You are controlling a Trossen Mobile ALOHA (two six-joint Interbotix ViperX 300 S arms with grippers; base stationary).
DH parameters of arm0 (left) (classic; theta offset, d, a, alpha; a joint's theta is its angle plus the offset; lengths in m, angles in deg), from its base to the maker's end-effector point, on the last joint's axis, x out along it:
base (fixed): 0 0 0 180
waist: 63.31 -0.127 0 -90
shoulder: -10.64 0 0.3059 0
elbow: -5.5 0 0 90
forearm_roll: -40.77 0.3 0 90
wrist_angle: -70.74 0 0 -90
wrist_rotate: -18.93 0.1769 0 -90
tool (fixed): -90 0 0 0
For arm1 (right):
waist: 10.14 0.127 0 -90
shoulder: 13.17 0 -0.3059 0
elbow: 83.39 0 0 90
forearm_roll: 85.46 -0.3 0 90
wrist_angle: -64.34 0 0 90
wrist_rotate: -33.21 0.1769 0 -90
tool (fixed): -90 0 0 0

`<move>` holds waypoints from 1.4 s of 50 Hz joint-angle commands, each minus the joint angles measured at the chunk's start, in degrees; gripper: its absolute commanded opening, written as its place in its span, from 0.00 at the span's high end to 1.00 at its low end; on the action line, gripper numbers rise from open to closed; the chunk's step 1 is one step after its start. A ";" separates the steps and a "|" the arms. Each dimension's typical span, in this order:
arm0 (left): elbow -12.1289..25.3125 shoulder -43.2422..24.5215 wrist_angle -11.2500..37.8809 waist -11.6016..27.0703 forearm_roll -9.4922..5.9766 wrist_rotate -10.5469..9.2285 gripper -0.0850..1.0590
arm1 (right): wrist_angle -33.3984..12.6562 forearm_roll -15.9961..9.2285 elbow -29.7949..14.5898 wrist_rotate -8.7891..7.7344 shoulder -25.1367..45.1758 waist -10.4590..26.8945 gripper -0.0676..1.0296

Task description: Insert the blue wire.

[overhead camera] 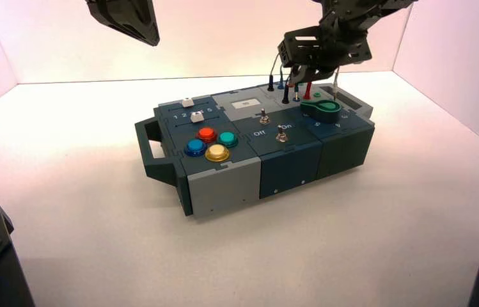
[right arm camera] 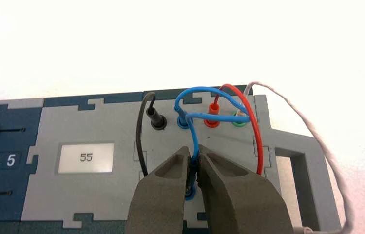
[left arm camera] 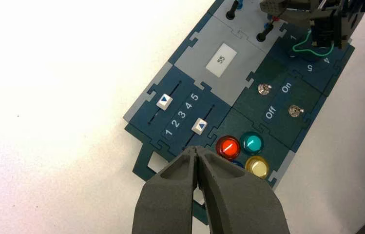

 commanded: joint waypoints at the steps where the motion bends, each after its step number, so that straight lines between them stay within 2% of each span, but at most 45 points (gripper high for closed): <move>1: 1.23 0.26 -0.44 -0.44 0.09 0.35 0.95 | -1.14 0.44 0.00 -0.18 -1.32 0.35 0.96; 18: 1.05 0.62 -0.44 -0.44 0.00 0.35 0.95 | -2.02 0.53 -0.18 -0.18 -1.49 1.14 0.96; 35: 0.97 0.88 -0.44 -0.44 0.09 0.35 0.95 | -4.92 0.79 -1.14 -0.18 -1.49 1.76 0.96; 70: 1.23 1.23 -0.44 -0.44 0.09 0.35 0.95 | -15.38 0.97 -5.62 -0.18 -0.35 1.93 0.96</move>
